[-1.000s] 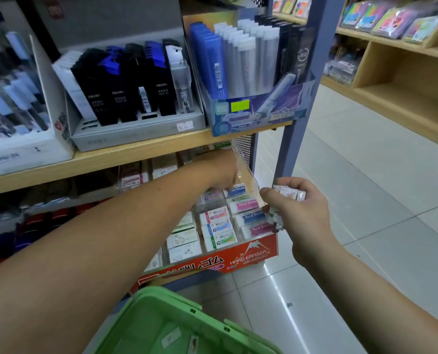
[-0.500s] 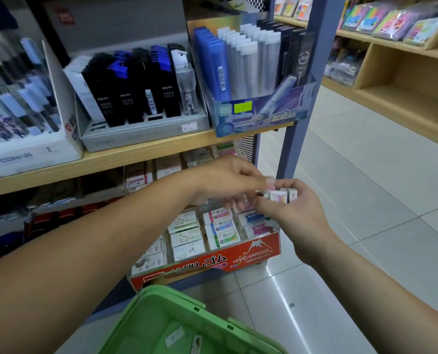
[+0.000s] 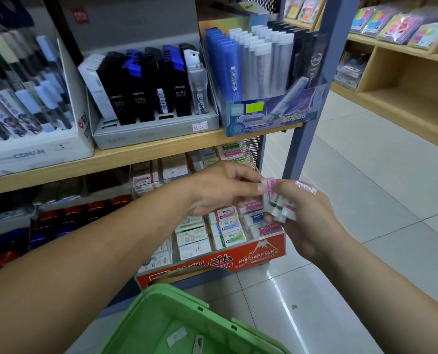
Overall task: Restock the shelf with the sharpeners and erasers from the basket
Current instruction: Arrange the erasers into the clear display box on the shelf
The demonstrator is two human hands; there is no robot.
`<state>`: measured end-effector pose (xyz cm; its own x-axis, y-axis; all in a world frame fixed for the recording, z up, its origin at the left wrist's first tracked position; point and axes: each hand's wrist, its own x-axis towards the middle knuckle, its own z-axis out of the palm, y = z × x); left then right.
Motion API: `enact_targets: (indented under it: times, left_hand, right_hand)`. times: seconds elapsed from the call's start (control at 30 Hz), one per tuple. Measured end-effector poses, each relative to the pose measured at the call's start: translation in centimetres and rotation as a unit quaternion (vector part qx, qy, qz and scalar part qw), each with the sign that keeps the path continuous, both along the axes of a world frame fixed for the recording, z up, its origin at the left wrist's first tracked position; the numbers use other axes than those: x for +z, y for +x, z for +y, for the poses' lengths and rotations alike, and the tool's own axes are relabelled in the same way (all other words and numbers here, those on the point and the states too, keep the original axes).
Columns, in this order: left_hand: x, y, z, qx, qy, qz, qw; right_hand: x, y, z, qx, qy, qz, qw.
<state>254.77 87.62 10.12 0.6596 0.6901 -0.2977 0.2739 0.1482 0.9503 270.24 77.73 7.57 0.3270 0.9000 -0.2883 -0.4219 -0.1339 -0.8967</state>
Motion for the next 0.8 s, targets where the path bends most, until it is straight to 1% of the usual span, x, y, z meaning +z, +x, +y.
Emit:
enact_targets:
  times: [0.1,0.13,0.23,0.3,0.37,0.43,0.47,0.6,0.7,0.73,0.8]
  left_hand:
    - [0.1,-0.7,0.8,0.024,0.001,0.011,1.000]
    - [0.3,-1.0,1.1,0.029,0.009,0.030,0.999]
    - [0.3,-1.3,2.4,0.046,0.077,0.103,0.991]
    - [-0.2,-1.0,3.8,0.043,0.132,0.133,0.981]
    - [-0.7,-0.5,5.1,0.014,0.196,0.202,0.959]
    - [-1.0,0.1,5.9,0.000,0.261,0.277,0.925]
    - [-1.1,0.4,6.1,0.004,0.288,0.301,0.909]
    - [-2.3,1.4,6.8,0.028,0.350,0.337,0.873]
    - [-2.9,1.4,7.1,0.042,0.364,0.344,0.864]
    - [-2.8,1.4,7.1,0.036,0.371,0.351,0.859]
    - [-2.5,1.6,7.0,-0.004,0.393,0.381,0.837]
  right_hand:
    - [-0.4,0.1,0.2,-0.033,-0.014,-0.059,0.998]
    - [-0.6,0.0,0.3,-0.034,-0.020,-0.084,0.996]
    - [-1.0,-0.2,0.1,-0.017,-0.018,-0.172,0.985]
    - [-1.2,-0.4,0.1,-0.013,-0.016,-0.204,0.979]
    - [-1.4,-0.4,0.1,-0.017,-0.016,-0.211,0.977]
    - [-1.4,-0.3,0.2,-0.022,-0.017,-0.208,0.978]
    - [-1.4,-0.2,0.2,-0.025,-0.018,-0.205,0.978]
    - [-1.6,0.2,0.3,-0.034,-0.018,-0.190,0.981]
    - [-1.7,0.3,0.3,-0.035,-0.019,-0.183,0.982]
    - [-1.7,0.3,0.2,-0.035,-0.020,-0.183,0.982]
    - [-1.7,0.3,0.2,-0.035,-0.024,-0.186,0.982]
